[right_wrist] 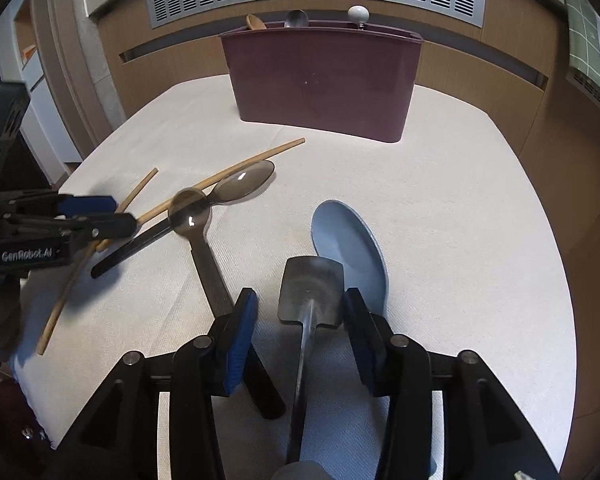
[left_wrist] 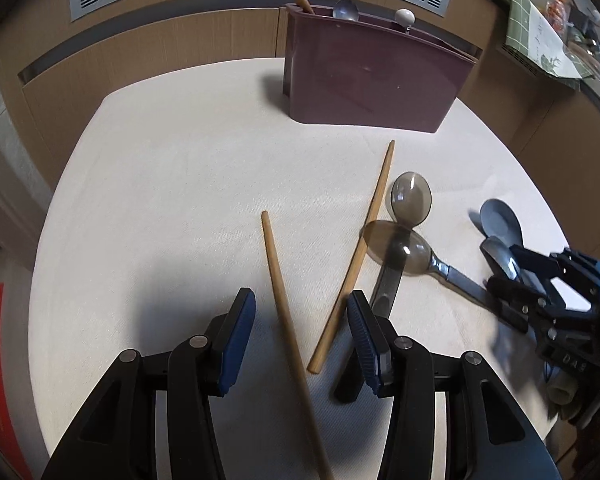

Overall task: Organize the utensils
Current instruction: 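Lift the spatula with the right tool while the left tool grasps a wooden chopstick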

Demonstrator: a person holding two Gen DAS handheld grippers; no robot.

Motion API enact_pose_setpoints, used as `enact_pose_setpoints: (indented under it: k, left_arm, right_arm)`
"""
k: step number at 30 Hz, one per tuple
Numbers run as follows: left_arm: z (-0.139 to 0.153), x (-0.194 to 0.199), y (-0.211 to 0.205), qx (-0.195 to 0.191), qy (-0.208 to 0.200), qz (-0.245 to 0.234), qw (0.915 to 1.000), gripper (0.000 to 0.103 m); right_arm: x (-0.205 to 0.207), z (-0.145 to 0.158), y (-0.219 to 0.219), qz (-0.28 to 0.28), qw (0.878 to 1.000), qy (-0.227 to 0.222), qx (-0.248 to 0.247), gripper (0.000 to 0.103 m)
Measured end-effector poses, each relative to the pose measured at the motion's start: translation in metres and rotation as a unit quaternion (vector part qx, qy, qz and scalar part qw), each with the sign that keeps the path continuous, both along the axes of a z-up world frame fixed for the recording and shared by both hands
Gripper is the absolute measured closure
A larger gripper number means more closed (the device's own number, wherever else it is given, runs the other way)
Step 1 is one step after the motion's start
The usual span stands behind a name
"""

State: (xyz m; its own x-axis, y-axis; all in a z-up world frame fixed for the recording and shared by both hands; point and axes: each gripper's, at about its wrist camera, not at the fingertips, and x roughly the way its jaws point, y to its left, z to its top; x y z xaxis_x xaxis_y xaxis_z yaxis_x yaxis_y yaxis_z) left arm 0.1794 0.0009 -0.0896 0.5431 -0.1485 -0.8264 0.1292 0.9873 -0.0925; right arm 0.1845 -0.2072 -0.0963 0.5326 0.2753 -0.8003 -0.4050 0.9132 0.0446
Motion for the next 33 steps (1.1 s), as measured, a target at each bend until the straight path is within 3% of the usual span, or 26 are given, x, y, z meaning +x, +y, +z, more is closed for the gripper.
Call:
enact_pose_setpoints:
  k: [5, 9, 15, 18, 22, 25, 30, 33]
  left_arm:
    - [0.004, 0.003, 0.001, 0.020, 0.024, -0.016, 0.9994, 0.058]
    - [0.006, 0.008, 0.011, 0.013, 0.036, -0.007, 0.9993, 0.077]
    - [0.013, 0.005, 0.016, -0.012, 0.016, 0.009, 0.9998, 0.100]
    - [0.032, -0.004, 0.018, -0.037, -0.012, 0.011, 0.9992, 0.101]
    - [0.054, -0.018, 0.019, -0.042, -0.047, -0.001, 0.9980, 0.101]
    - [0.050, -0.020, 0.023, -0.038, -0.036, -0.003, 0.9986, 0.098]
    - [0.023, -0.037, 0.023, 0.004, 0.000, -0.044, 0.9990, 0.095]
    - [0.008, -0.039, 0.025, 0.036, 0.018, -0.044, 0.9982, 0.094]
  right_arm:
    - [0.004, 0.002, -0.003, -0.012, 1.000, -0.001, -0.004, 0.073]
    - [0.002, 0.003, -0.009, -0.014, 1.000, -0.001, 0.010, 0.073]
    - [-0.005, 0.017, -0.013, -0.014, 0.999, -0.027, 0.022, 0.073]
    - [-0.012, 0.033, -0.017, -0.015, 0.998, -0.056, 0.029, 0.073]
    - [-0.016, 0.044, -0.022, -0.019, 0.997, -0.072, 0.036, 0.073]
    - [-0.018, 0.045, -0.021, -0.019, 0.997, -0.070, 0.033, 0.073]
    - [-0.022, 0.041, -0.021, -0.017, 0.998, -0.059, 0.033, 0.073]
    - [-0.020, 0.037, -0.021, -0.017, 0.998, -0.051, 0.034, 0.073]
